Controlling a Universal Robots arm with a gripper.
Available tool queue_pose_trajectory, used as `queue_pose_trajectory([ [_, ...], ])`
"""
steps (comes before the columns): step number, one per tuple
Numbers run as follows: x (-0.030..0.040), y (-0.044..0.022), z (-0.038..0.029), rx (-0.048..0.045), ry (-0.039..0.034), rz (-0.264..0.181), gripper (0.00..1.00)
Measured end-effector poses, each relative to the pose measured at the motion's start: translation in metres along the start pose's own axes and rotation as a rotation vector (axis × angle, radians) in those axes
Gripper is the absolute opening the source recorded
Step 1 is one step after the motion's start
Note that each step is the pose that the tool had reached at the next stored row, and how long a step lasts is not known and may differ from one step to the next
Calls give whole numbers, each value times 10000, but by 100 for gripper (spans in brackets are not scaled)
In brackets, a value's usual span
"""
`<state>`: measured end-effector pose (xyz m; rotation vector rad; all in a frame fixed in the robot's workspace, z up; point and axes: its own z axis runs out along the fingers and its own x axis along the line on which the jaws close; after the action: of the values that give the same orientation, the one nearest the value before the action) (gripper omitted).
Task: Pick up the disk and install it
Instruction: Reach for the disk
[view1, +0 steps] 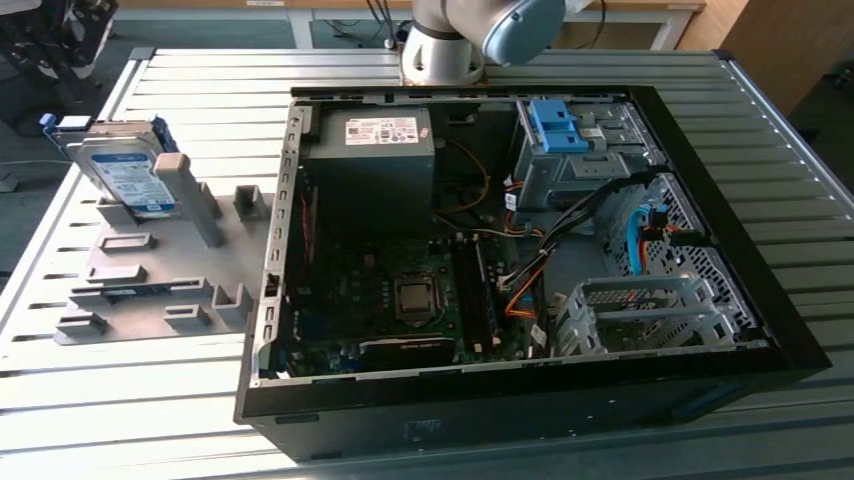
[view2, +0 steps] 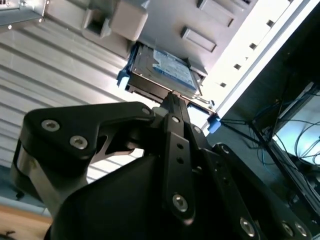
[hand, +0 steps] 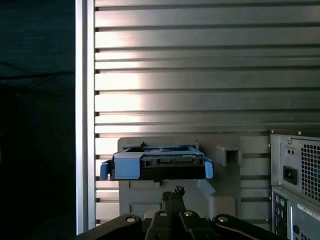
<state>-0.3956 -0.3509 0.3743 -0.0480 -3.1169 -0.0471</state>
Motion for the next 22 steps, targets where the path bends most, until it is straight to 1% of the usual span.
queue_pose_trajectory([
  [1, 43, -1, 6, -2, -57, -1, 11],
  [2, 82, -3, 12, -3, -150, -4, 11],
  [5, 165, -5, 20, 4, -536, -16, 11],
  [6, 198, -4, 23, 5, -613, -18, 11],
  [7, 229, -2, 26, 4, -629, -18, 11],
  [9, 248, 1, 34, 3, -618, -17, 11],
  [10, 248, 4, 36, 5, -539, -16, 11],
  [12, 254, 14, 39, 12, -286, -7, 11],
  [13, 259, 17, 41, 14, -178, -5, 11],
  [14, 263, 19, 46, 15, -125, -3, 11],
  [19, 322, 23, 67, 20, -118, -2, 11],
  [22, 325, 23, 75, 20, -117, -3, 11],
])
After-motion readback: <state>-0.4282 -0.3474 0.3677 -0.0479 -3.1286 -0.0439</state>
